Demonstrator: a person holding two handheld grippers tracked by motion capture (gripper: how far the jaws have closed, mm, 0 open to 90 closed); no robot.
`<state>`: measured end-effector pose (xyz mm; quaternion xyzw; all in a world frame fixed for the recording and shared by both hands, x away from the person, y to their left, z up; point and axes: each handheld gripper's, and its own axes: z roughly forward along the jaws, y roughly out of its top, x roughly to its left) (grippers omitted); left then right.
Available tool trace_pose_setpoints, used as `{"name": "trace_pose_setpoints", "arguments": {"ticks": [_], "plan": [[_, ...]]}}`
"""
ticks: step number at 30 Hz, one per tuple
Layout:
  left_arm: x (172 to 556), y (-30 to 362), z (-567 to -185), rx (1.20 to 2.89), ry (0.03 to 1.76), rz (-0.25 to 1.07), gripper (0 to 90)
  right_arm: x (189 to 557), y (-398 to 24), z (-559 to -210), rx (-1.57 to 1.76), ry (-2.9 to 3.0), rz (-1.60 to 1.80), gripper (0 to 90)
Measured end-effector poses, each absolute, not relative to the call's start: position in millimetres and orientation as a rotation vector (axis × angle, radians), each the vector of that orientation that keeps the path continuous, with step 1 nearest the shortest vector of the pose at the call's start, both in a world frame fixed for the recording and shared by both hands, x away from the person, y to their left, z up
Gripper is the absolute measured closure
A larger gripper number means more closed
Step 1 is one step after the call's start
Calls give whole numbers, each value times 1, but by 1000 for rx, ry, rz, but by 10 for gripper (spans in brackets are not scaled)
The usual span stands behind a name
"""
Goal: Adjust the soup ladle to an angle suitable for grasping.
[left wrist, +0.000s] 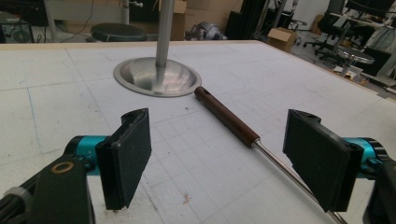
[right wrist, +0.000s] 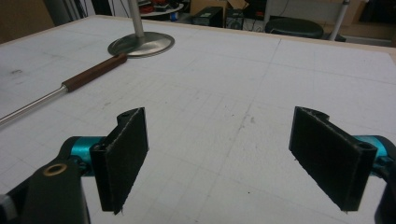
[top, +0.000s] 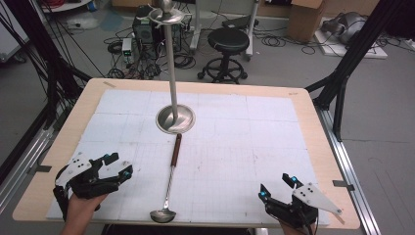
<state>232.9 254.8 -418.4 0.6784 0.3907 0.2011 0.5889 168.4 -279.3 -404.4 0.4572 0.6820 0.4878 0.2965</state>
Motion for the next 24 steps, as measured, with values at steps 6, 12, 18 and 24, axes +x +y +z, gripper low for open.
{"name": "trace_pose_setpoints", "arguments": {"ticks": [6,12,18,24], "plan": [[234,252,-420,1597,916,452,281,167,-281,-404,1207,1814,1304,188],[235,247,-415,1631,861,383,457,167,-277,-403,1214,1822,1302,188],[236,228,-418,1782,773,334,787,169,-275,-403,1208,1831,1294,190],[243,201,-419,1883,713,313,895,169,-276,-403,1215,1825,1302,191]]}}
